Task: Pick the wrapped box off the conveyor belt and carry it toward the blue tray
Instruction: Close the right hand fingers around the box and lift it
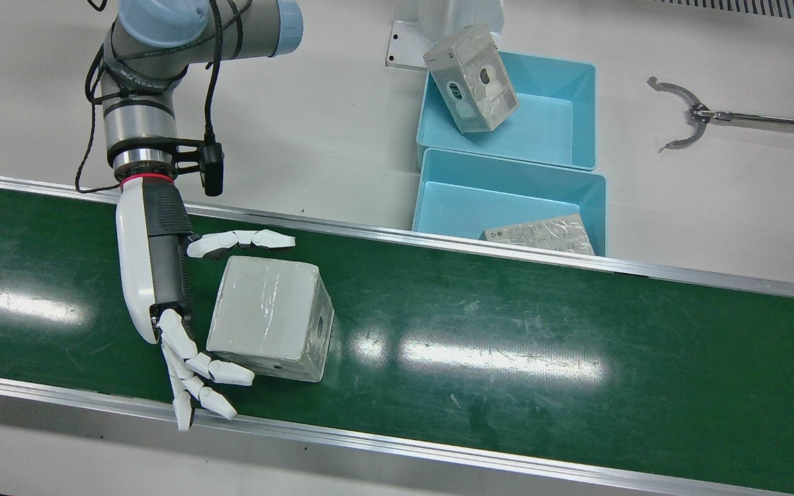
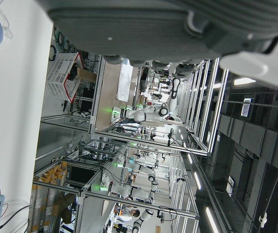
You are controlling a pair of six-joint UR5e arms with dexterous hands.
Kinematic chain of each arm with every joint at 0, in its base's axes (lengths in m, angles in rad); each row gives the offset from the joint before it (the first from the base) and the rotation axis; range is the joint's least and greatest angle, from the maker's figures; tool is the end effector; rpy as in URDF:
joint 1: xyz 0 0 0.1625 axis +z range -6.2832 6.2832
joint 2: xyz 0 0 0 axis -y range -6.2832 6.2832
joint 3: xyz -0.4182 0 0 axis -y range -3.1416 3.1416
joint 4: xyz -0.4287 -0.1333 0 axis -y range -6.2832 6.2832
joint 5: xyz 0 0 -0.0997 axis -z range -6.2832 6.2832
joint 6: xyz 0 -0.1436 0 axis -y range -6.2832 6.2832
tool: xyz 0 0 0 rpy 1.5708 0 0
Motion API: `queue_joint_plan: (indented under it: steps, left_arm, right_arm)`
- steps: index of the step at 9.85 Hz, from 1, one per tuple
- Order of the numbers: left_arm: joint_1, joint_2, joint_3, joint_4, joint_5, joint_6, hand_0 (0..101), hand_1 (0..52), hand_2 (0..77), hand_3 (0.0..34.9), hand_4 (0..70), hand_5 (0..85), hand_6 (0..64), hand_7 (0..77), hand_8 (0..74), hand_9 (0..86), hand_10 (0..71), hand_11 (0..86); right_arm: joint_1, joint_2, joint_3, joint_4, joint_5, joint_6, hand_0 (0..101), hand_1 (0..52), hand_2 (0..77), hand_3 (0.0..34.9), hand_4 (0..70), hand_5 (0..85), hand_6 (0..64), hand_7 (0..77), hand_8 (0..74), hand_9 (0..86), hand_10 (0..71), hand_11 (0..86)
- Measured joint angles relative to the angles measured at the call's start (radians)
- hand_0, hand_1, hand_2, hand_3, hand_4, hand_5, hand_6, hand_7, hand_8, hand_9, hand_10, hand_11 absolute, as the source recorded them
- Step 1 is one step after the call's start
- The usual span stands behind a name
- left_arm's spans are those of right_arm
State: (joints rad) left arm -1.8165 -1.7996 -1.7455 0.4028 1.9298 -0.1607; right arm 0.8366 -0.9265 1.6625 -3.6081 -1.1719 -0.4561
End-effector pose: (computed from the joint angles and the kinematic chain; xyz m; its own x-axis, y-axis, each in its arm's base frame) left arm -0.2321 -0.5848 0.5011 -0.9808 -0.1117 0.1598 -0.1588 -0.0174 -0.9872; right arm -0.3441 -0.6634 0.2699 -0.9179 0.2177 0.3317 -0.2516 0.3270 -0.9109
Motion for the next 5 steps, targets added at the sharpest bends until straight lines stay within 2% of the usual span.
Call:
queue_joint_plan:
  steps: [1,3,4,5]
  left_arm:
    - [0.0,0.0,0.0,0.0,0.0,0.0,0,0.0,1.1,0.0,0.0,0.5,0.0,0.5,0.5,0.0,0.0,0.0]
    - [0.0,0.0,0.0,0.0,0.0,0.0,0,0.0,1.1,0.0,0.0,0.5,0.0,0.5,0.5,0.0,0.0,0.0]
    - [0.0,0.0,0.0,0.0,0.0,0.0,0,0.0,1.1,0.0,0.0,0.5,0.0,0.5,0.5,0.5,0.5,0.0]
    - [0.0,0.0,0.0,0.0,0.0,0.0,0,0.0,1.1,0.0,0.0,0.5,0.0,0.5,0.5,0.5,0.5,0.0]
  right_arm:
    - [-0.002,0.0,-0.001,0.0,0.001,0.002,39,7.1,15.3,29.8,14.7,23.5,0.0,16.9,0.0,4.4,2.2,3.8]
    - [-0.006,0.0,-0.007,0.001,0.001,0.011,38,7.1,15.8,29.8,20.7,24.5,0.0,15.3,0.0,2.7,3.8,4.9]
    - [-0.007,0.0,-0.011,0.001,0.004,0.019,39,7.1,17.5,29.9,24.0,29.5,0.0,17.5,0.0,2.7,4.9,8.2]
    - [-0.008,0.0,-0.014,0.001,0.008,0.025,37,2.7,30.0,27.7,30.0,33.3,16.9,33.3,14.2,18.5,14.2,20.7]
